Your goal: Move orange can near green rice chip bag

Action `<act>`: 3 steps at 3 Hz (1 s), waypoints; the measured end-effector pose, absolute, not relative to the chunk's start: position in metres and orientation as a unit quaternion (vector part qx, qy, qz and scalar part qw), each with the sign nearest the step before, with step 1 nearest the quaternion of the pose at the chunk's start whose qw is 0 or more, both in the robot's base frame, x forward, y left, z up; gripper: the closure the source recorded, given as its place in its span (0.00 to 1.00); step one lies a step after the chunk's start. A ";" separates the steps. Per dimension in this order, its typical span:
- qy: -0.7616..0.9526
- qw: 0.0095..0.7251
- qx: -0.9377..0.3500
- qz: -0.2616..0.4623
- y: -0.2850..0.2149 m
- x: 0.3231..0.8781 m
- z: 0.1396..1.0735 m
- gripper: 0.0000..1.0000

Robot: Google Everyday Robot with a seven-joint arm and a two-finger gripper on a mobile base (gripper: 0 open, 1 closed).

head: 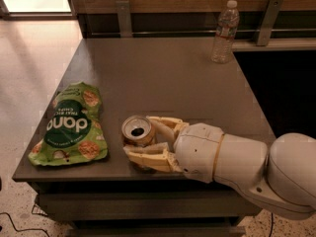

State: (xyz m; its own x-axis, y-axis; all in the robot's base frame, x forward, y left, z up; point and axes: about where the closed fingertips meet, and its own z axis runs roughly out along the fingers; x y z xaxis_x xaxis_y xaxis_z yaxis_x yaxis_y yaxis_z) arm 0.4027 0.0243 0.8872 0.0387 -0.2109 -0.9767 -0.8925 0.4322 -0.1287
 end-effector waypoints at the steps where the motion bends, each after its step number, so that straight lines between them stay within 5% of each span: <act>1: 0.621 0.566 -0.456 0.294 0.027 0.398 0.878 1.00; 3: 0.605 0.580 -0.447 0.314 0.024 0.422 0.880 1.00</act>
Offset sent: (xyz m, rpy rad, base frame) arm 0.0141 0.0032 -0.0187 0.0017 -0.0264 0.0638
